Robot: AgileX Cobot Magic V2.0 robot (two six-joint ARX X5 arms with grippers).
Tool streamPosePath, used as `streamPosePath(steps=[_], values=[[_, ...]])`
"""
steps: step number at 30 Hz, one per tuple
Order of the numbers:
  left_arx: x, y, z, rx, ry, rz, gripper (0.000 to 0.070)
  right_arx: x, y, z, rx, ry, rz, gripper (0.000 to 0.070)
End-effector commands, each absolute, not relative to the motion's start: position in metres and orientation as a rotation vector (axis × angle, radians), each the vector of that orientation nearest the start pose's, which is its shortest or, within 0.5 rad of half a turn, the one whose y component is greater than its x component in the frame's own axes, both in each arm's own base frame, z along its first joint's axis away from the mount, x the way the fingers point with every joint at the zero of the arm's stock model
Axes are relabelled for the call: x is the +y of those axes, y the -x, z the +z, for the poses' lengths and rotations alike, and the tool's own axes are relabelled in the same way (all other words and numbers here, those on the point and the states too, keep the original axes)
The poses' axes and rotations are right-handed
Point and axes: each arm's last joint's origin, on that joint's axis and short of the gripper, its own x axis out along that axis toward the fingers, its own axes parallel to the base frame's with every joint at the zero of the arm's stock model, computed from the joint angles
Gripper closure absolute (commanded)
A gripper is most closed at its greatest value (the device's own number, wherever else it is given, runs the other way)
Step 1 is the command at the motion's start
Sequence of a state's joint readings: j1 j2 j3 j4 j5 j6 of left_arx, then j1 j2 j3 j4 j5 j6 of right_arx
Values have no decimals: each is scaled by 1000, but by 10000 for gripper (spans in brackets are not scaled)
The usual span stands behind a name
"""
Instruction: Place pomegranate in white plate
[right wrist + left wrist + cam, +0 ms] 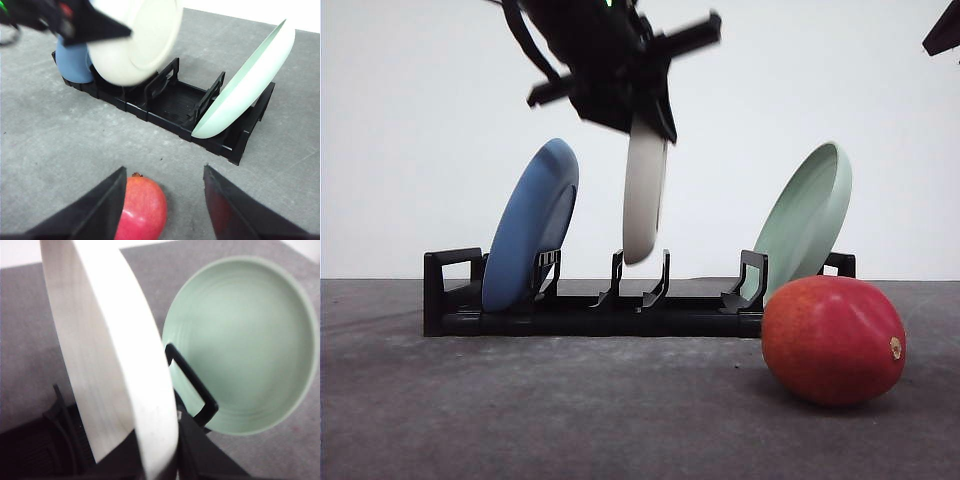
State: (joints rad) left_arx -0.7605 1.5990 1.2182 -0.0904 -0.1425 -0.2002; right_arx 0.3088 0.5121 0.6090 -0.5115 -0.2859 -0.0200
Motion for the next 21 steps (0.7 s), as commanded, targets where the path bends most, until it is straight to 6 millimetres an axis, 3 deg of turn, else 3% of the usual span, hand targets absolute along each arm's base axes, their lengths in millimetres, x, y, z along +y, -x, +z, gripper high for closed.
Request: streamPosePath(steps=[1, 14, 21], values=[[-249, -260, 300, 461, -3, -579, 688, 44, -107, 283, 390, 30, 600, 392], [-225, -199, 348, 491, -23, -660, 688, 44, -107, 283, 391, 30, 600, 392], [-220, -162, 348, 477, -48, -676, 688, 44, -107, 283, 391, 30, 600, 392]])
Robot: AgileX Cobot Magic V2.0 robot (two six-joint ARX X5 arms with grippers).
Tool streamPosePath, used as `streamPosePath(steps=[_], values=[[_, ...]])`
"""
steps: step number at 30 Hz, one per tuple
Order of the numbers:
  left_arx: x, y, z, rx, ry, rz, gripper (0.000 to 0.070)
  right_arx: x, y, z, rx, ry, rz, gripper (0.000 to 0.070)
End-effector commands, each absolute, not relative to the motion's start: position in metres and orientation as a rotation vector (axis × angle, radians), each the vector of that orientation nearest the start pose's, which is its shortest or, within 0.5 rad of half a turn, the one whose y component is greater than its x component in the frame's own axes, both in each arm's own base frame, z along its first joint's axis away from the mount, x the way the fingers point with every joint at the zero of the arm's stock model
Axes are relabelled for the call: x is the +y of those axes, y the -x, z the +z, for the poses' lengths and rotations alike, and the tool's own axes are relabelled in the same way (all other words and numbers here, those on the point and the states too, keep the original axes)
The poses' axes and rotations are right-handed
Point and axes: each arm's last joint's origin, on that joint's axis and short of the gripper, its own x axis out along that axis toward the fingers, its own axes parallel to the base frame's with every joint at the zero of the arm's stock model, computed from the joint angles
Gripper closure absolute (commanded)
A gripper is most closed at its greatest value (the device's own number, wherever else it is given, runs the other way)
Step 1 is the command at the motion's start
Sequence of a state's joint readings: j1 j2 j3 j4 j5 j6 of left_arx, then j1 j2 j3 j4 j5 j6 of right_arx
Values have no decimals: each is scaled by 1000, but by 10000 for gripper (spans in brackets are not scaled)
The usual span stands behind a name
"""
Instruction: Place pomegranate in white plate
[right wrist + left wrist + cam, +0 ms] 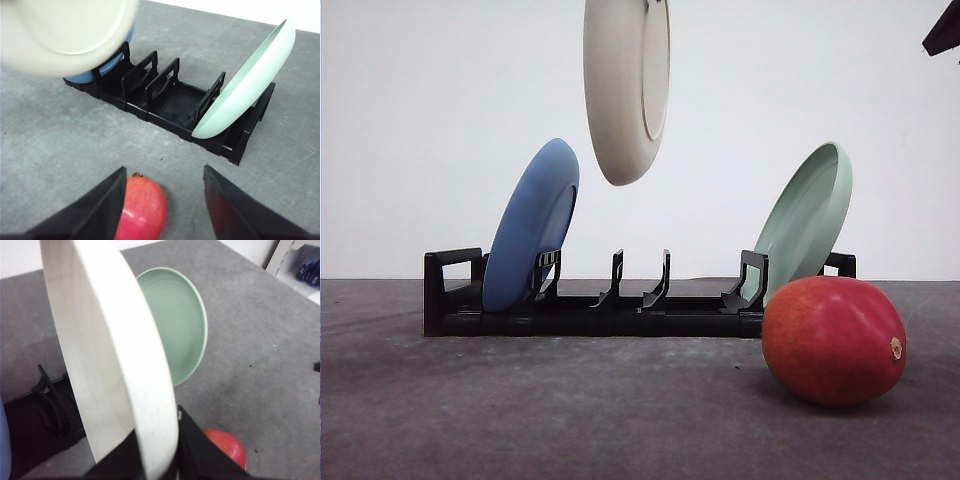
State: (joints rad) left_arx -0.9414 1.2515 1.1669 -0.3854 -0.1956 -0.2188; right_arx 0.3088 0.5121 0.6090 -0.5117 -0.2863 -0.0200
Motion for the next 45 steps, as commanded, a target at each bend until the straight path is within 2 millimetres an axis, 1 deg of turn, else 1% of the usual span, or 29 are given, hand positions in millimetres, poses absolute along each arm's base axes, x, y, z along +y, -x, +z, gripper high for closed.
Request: streamPosePath(steps=[1, 7, 11, 15, 20, 23, 25, 34, 39, 45], values=[[-219, -157, 345, 470, -53, -668, 688, 44, -107, 283, 391, 30, 600, 392], [-210, -126, 313, 461, -114, -658, 688, 44, -107, 283, 391, 30, 599, 392], [-200, -108, 285, 468, -225, -653, 688, 44, -107, 283, 397, 13, 596, 392], [-194, -96, 262, 476, -408, -689, 689, 44, -107, 283, 400, 2, 594, 392], [-197, -88, 249, 445, -756, -793, 690, 44, -107, 283, 402, -6, 591, 392], [-201, -86, 240, 433, -944, -843, 691, 44, -107, 283, 402, -6, 592, 392], [-203, -87, 234, 438, -1025, -836, 691, 44, -107, 283, 403, -6, 592, 392], [-220, -93, 204, 472, -1275, -842, 690, 44, -107, 283, 403, -9, 591, 392], [-227, -95, 189, 511, -1340, -847, 690, 44, -107, 283, 403, -8, 591, 392], [-237, -99, 178, 498, -1339, -848, 690, 44, -107, 283, 402, -8, 591, 392]])
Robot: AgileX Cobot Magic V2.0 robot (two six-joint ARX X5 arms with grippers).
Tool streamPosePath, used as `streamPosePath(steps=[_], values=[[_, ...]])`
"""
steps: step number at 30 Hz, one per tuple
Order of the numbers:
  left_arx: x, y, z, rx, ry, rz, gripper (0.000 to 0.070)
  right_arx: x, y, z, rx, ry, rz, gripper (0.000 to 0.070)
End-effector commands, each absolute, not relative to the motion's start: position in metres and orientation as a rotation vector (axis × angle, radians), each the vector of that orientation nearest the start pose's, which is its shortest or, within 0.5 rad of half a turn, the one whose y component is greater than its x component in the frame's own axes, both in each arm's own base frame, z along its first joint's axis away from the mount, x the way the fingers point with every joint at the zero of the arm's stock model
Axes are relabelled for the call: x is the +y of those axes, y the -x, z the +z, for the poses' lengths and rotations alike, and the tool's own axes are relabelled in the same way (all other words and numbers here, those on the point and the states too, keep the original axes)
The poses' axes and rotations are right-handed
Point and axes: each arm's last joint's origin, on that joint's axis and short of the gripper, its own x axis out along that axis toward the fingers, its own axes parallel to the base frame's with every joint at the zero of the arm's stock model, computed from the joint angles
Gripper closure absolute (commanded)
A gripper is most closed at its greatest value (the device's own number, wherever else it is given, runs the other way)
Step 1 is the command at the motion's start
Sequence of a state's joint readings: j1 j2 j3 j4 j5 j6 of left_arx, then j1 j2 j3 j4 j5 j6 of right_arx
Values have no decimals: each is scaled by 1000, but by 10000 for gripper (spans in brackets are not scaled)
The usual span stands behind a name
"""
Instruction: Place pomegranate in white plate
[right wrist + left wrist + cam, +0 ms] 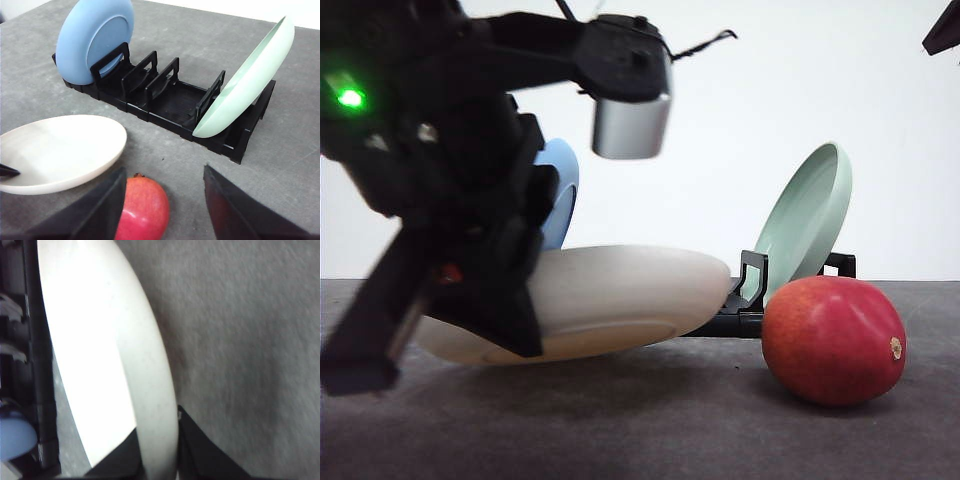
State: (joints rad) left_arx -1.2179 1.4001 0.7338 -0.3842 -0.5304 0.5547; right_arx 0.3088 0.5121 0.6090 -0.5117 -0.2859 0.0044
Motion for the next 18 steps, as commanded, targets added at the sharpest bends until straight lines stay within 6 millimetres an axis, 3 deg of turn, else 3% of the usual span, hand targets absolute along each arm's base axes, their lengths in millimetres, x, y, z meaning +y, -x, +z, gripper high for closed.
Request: streamPosePath(steps=[1, 10, 15, 18], values=[[-238, -99, 177, 495, -1337, -848, 690, 44, -107, 283, 402, -8, 591, 392], [-240, -99, 177, 488, -1333, -849, 651, 44, -108, 284, 393, -8, 592, 392], [-241, -97, 177, 481, -1330, -857, 423, 44, -108, 284, 390, -8, 592, 392], [-242, -94, 177, 479, -1320, -860, 377, 44, -108, 284, 388, -8, 592, 392]])
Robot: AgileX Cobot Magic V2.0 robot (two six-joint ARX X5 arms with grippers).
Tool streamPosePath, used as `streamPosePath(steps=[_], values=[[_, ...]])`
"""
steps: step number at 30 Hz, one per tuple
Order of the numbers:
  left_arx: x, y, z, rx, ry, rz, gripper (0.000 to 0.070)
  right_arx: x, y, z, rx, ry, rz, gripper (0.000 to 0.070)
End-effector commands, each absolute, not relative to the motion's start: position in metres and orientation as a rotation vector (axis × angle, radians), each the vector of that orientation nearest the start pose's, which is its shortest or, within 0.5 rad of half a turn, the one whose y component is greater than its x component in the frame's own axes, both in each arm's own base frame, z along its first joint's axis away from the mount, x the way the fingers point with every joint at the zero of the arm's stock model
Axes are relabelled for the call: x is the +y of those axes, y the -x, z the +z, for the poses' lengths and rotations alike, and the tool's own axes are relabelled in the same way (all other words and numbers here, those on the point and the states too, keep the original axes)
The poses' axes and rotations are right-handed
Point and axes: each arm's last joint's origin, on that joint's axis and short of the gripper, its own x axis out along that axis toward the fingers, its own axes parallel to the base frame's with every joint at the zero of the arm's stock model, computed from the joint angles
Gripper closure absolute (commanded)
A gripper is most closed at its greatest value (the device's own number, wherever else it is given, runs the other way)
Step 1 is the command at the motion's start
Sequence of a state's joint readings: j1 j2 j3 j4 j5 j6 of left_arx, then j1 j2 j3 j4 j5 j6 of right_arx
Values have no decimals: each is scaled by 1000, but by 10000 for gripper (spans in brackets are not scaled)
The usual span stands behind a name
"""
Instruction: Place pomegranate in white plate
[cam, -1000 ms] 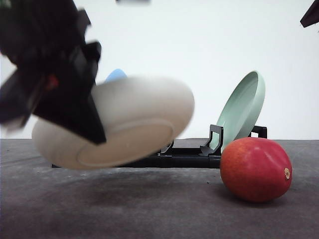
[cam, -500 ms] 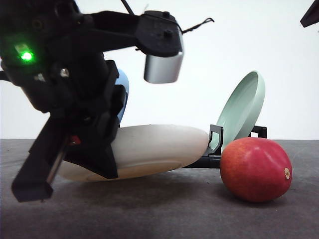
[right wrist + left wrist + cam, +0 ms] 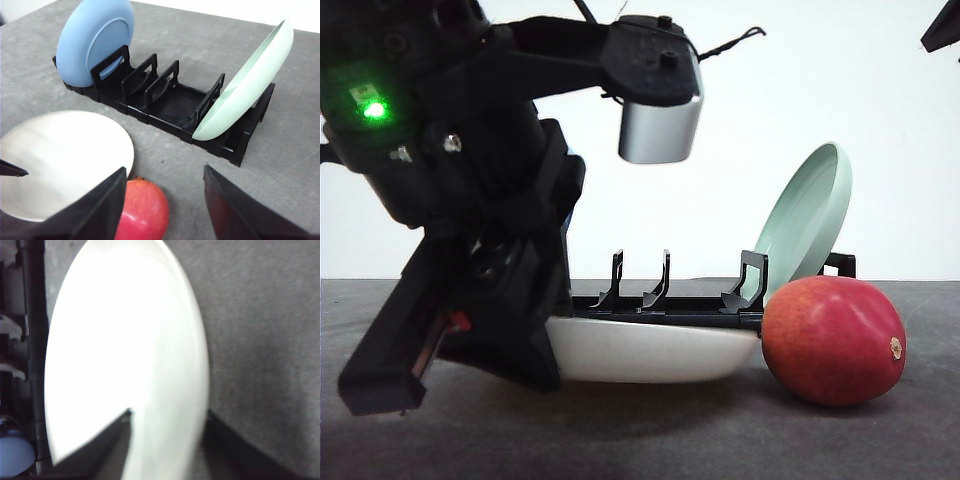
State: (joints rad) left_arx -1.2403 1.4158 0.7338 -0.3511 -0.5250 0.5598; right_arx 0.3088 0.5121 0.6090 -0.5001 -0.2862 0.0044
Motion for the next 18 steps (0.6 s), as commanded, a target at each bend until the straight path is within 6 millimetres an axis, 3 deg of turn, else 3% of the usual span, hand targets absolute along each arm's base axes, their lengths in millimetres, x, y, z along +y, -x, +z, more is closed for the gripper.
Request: streamPosePath(steps=[1, 4, 7, 11, 18], values=[[-243, -94, 178, 481, -1309, -859, 376, 44, -108, 284, 387, -8, 592, 392], [-245, -94, 184, 509, -1244, -850, 350, 44, -108, 284, 387, -8, 592, 392], [-244, -96, 197, 583, -1144, -875, 272, 44, -108, 284, 387, -8, 592, 392], [-237, -101, 217, 689, -952, -924, 264, 44, -108, 284, 387, -8, 592, 392], [-197, -126, 251, 839, -492, -932, 264, 44, -108, 284, 387, -8, 592, 392]])
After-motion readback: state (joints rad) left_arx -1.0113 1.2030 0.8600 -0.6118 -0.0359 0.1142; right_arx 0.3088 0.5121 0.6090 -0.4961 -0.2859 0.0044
